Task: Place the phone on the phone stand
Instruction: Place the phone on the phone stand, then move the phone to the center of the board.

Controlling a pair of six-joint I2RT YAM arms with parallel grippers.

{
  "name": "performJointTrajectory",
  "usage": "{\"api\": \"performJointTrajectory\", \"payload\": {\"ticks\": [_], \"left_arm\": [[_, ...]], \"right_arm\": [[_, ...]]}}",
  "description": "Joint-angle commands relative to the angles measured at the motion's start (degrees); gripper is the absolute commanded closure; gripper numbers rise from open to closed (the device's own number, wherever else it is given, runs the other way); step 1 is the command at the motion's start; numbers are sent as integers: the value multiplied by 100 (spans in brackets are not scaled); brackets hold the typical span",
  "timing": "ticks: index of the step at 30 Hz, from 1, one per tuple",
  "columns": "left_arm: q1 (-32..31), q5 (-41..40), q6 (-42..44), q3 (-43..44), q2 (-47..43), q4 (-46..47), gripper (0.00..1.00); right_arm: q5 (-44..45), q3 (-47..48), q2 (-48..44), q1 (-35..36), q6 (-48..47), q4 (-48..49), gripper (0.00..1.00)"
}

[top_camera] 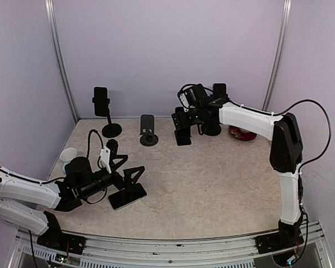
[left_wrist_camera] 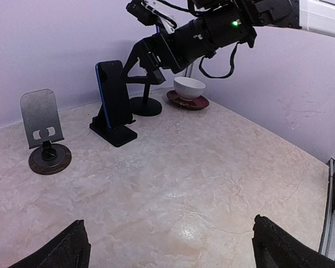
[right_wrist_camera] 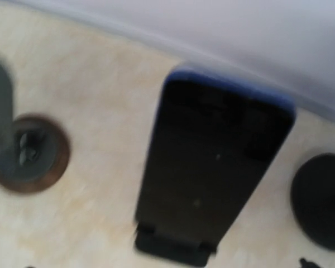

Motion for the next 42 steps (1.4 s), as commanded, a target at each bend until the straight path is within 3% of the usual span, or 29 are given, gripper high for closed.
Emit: {"api": "performJointTrajectory", "payload": {"ticks": [1, 7, 13, 19, 24, 29, 33, 42], "left_arm": [[32, 29, 23, 98, 56, 87, 1], [32, 93, 178, 171, 43, -144, 1], [23, 338, 413, 380, 179, -684, 1], [0, 427, 511, 682, 301, -1258, 1], [-354, -367, 294, 1117, 73, -2471, 1], [-841, -1642, -608, 1243, -230, -3696, 1], [-1018, -2415, -1845, 1146, -423, -4590, 1], [-1334, -2615, -4670, 671, -1030, -5181, 1]], "right_arm": [[-378, -1158, -869, 53, -67, 566, 0], [-1399, -3238, -2021, 61, -138, 1623, 0], [-1462, -4708, -2762, 50, -307, 2082, 0], [-1449, -5549, -3292, 54, -204, 2306, 0], [-1870, -5897, -3593, 56, 44, 2558, 0], [-2200, -6105, -3661, 59, 307, 2848, 0], [-2458, -6213, -3606, 96, 440, 3121, 0], [-2400, -6236, -3412, 286, 507, 3235, 0]]}}
